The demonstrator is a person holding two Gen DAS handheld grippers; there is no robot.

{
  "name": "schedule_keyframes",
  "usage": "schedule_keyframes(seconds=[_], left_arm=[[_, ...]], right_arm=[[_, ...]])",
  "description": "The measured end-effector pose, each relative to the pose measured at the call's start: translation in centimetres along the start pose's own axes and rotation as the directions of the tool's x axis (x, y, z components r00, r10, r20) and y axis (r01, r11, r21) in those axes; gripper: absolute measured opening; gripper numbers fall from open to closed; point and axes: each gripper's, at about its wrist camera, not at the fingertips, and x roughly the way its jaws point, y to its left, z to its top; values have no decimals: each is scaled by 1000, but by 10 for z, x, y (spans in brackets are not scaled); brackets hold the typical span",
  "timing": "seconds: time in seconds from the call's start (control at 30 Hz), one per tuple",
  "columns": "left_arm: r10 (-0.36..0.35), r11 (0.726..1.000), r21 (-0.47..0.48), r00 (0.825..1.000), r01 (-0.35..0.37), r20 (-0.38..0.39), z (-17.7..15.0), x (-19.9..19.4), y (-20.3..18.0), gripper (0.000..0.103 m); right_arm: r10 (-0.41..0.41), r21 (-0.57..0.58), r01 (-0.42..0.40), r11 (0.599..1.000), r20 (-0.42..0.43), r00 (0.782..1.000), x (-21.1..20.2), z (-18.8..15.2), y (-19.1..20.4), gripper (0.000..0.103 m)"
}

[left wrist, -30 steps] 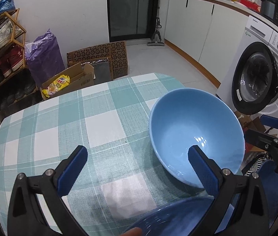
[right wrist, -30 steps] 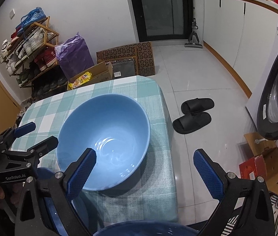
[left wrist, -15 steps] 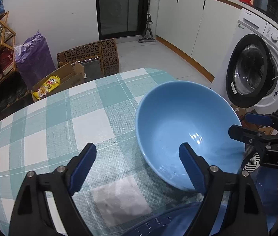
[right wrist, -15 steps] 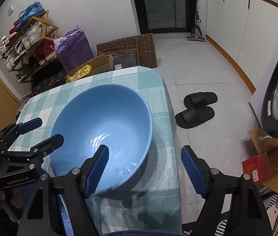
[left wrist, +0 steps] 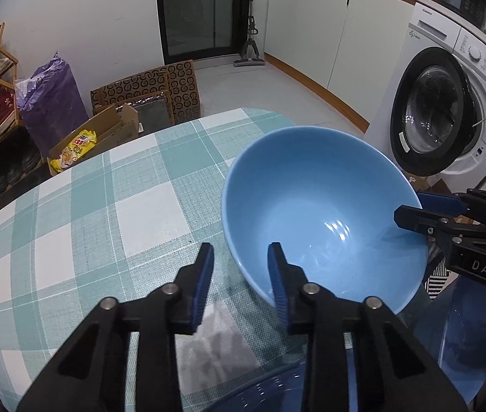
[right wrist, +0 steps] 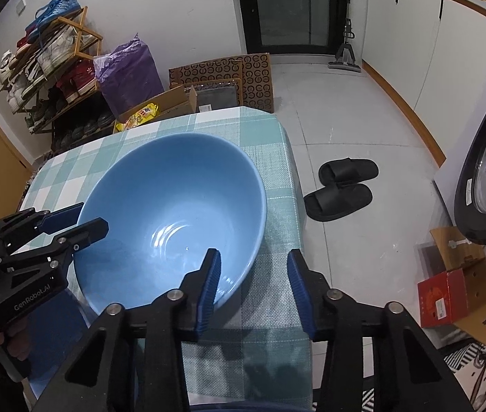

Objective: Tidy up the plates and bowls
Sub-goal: 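Close the right tool on one blue bowl rim while the left tool grips another, then lift the held blue bowls with both tools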

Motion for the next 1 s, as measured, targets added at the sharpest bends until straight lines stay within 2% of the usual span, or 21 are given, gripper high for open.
schedule_keyframes(seconds=[0.13,0.3,1.0], left_arm=[[-4,1000,22,1000,4,4,0,-2,-5,20],[1,1000,26,1000,-1,7,0,-2,-6,19],[5,999,45,999,-6,32,0,-10,-10,18]], right_arm=[[4,-19,-4,1000,4,1000,1,-1,4,31],[-3,-48,3,999,17,1000,1,-2,11,21],[-11,-50,12,999,24,1000,-2,-4,7,20]])
